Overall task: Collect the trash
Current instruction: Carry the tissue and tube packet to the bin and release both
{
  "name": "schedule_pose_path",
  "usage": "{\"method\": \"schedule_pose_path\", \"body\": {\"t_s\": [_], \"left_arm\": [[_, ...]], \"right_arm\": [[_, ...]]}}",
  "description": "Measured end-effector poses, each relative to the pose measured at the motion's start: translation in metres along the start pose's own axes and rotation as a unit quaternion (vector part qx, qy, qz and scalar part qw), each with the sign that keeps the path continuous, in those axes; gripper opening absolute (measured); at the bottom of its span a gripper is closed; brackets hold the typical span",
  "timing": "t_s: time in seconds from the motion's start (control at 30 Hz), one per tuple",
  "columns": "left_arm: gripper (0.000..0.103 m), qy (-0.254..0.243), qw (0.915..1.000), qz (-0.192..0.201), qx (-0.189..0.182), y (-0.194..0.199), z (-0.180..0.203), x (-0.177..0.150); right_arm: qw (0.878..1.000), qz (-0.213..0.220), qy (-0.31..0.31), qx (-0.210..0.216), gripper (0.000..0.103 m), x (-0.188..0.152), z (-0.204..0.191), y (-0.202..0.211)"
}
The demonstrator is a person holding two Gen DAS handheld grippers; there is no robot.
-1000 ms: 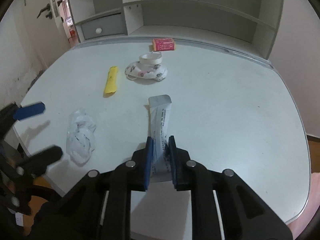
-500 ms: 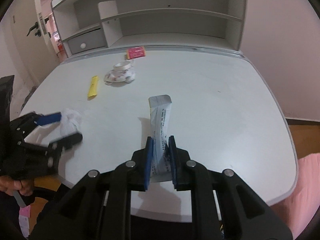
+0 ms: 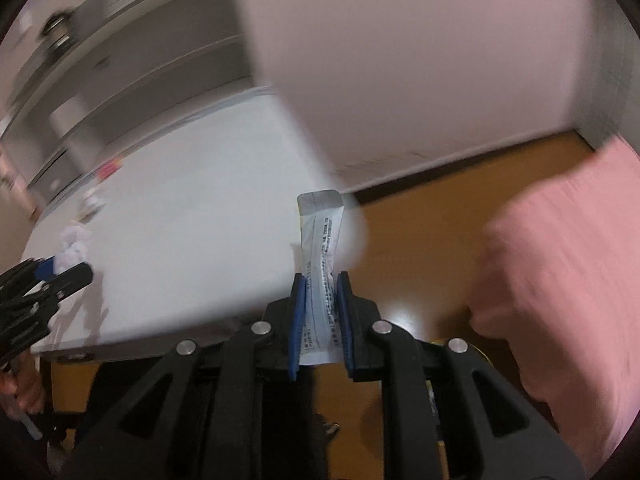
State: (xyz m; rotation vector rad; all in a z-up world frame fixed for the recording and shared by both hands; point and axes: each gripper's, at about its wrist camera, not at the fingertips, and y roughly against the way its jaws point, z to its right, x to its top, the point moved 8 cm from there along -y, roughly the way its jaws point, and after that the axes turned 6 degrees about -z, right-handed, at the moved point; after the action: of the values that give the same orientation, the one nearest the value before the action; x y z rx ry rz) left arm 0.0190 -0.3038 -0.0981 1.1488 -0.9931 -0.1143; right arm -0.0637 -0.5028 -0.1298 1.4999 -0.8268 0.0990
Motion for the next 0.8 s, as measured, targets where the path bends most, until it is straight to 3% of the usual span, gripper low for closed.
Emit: {"method": "schedule_pose_path", "body": {"t_s": [0.2,0.4,0.57,0.8], "left_arm": [[0.050,-0.083,0.9916,-0.016,-0.098,-0.050,0.152,0.013],[0.050,-0.128,0.9759,-0.072,-0.162,-0.124,0.269,-0.016],[0.051,-0.120,0.9684,-0.127,-0.178,-0.188,0.310,-0.044],[0.051,-0.120,0.9666,-0.159,-0.161,-0.230,0.320,-0.062]], "right_arm": [[0.991,-0.023,-0.117,-0.056,0.017,-0.039,0.128,0.001],[0.974,-0.069,-0.197,-0.084,0.017,-0.086,0.213,-0.019],[0.963,-0.110,-0.231,-0.081,0.017,-0.114,0.245,-0.045],[0.954,-0.147,-0.251,-0.069,0.017,-0.138,0.264,-0.073]]}}
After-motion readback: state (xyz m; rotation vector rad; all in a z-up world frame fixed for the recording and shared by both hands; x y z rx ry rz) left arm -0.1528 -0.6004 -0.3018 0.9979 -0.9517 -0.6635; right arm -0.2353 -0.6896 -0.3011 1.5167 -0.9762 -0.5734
